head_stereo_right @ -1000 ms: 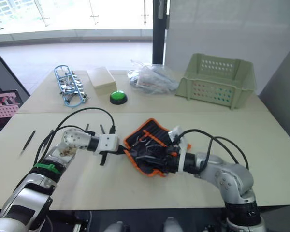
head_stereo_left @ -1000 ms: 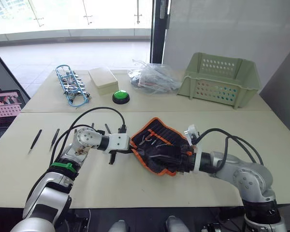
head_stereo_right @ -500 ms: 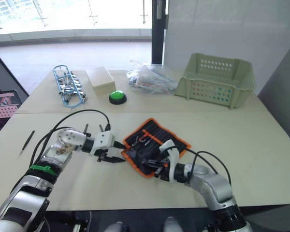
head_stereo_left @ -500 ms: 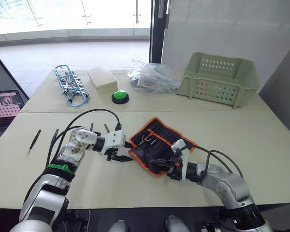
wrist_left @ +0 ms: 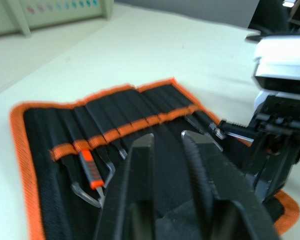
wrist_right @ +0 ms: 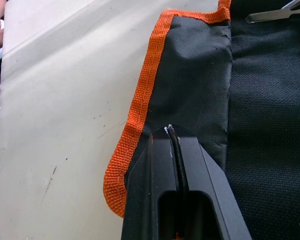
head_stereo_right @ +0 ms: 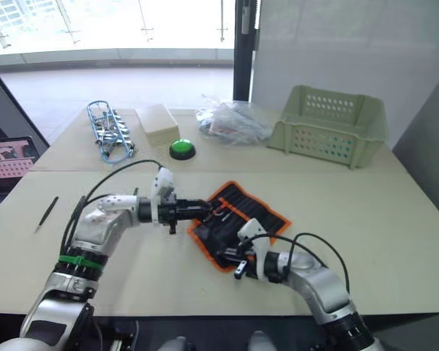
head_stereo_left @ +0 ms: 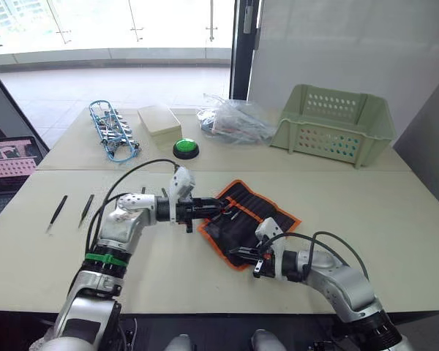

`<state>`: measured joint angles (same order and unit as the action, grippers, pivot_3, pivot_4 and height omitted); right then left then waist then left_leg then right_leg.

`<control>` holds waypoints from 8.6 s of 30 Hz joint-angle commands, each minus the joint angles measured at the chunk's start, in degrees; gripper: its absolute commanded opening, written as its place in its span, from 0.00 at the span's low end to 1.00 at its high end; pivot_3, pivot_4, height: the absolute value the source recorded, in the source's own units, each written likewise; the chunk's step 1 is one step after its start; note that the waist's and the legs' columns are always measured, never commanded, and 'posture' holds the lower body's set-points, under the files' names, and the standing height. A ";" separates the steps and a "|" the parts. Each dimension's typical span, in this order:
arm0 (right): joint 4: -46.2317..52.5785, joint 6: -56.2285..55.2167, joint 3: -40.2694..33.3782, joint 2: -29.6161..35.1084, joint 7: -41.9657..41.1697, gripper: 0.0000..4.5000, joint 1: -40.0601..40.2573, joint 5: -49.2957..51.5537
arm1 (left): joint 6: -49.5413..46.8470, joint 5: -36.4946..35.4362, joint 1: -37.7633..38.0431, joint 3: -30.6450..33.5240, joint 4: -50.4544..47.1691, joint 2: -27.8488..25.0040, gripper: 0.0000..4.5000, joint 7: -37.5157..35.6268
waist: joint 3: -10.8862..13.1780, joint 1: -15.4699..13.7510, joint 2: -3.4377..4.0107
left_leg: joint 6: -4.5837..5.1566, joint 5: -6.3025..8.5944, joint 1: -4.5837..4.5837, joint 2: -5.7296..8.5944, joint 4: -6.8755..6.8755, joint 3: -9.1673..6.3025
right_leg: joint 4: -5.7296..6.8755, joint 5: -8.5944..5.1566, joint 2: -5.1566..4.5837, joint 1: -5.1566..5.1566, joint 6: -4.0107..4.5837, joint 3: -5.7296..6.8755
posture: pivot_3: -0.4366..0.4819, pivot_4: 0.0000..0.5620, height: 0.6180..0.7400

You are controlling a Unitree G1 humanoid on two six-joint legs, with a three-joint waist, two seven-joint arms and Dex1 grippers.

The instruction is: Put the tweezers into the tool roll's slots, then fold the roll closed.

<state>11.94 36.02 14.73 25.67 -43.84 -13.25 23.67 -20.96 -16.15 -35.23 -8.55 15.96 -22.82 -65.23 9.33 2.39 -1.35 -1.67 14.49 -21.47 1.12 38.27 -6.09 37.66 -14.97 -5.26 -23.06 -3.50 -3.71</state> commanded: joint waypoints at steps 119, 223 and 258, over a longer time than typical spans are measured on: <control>-10.21 -21.48 -9.57 6.46 -20.28 0.00 -5.64 0.75 | 12.30 -4.09 19.30 15.72 -14.27 -8.96 0.01 15.24 | -0.15 -0.16 -0.11 | -0.13 -0.05 0.15 -0.08 -1.20 0.05 | -0.80 0.03 -0.05 -0.12 0.06 -0.09 | 0.48 0.27 1.00; -1.67 -5.30 -30.54 18.95 -24.18 1.00 -1.93 15.49 | 17.53 4.57 -0.56 29.04 52.80 -28.67 0.01 25.86 | 0.10 -1.69 -0.18 | -0.12 -0.05 0.19 -0.06 -1.06 0.32 | -0.56 0.03 -0.15 -0.13 0.09 -0.01 | 0.48 0.27 1.00; -4.25 -19.51 -22.41 5.41 -7.18 0.29 2.78 1.01 | -29.05 -30.14 11.27 21.94 -32.44 -13.75 0.00 21.86 | 0.12 -0.42 -0.18 | -0.12 -0.05 0.09 -0.11 -0.94 0.24 | -0.54 0.03 -0.09 -0.17 0.09 -0.06 | 0.48 0.27 1.00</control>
<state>6.93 18.41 -7.90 31.42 -52.00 -9.03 25.38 -48.85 -44.32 -24.00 13.44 -12.94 -36.87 -44.80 9.44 1.97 -1.53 -1.79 14.44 -21.37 1.01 37.34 -5.84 37.12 -14.94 -5.35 -23.23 -3.41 -3.76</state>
